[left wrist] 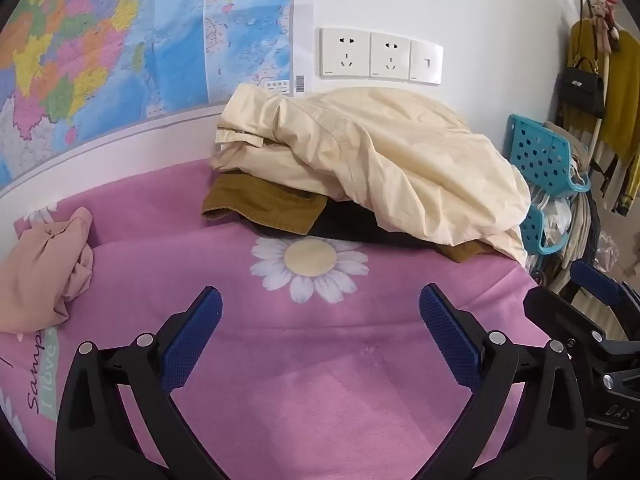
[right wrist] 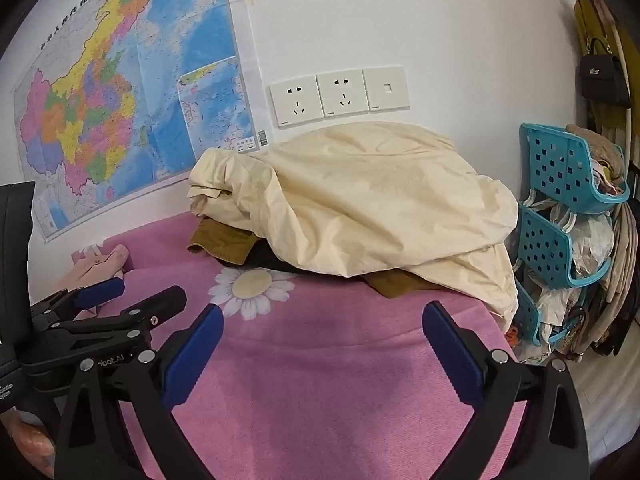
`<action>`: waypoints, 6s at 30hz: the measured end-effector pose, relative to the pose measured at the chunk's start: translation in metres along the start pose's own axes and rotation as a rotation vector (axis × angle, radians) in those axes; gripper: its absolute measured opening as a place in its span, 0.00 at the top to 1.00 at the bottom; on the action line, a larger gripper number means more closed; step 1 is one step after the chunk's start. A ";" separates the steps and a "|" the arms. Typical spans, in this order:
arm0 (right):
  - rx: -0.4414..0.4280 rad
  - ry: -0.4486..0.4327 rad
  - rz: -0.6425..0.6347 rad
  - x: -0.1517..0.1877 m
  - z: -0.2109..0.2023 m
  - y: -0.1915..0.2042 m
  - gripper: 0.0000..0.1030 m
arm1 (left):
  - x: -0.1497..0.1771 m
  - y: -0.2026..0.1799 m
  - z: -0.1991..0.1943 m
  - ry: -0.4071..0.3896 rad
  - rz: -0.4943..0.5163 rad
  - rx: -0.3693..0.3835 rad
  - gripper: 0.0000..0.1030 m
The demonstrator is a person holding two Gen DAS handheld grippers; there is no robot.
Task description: Fold large clothes
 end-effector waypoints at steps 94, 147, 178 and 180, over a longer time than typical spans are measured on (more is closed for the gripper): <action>0.034 -0.015 -0.091 -0.026 0.014 0.022 0.06 | -0.013 0.022 0.001 -0.026 -0.071 -0.005 0.05; -0.095 -0.216 -0.169 -0.287 0.040 0.007 0.97 | -0.070 0.078 0.113 -0.098 -0.059 0.267 0.05; 0.124 -0.457 -0.092 -0.382 -0.121 -0.100 0.98 | -0.247 -0.061 0.053 -0.341 0.210 0.443 0.97; 0.136 -0.501 -0.104 -0.388 -0.154 -0.102 0.98 | -0.255 -0.063 0.029 -0.381 0.204 0.463 0.97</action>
Point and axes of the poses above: each gripper's, at about its wrist camera, not at the fingertips, and z roughly the way its jaws point, y to its left, x to its underside, the point moved 5 cm from there along z, roughly the way its jaws point, and after that the axes turned 8 degrees about x, right-handed, at the moved point
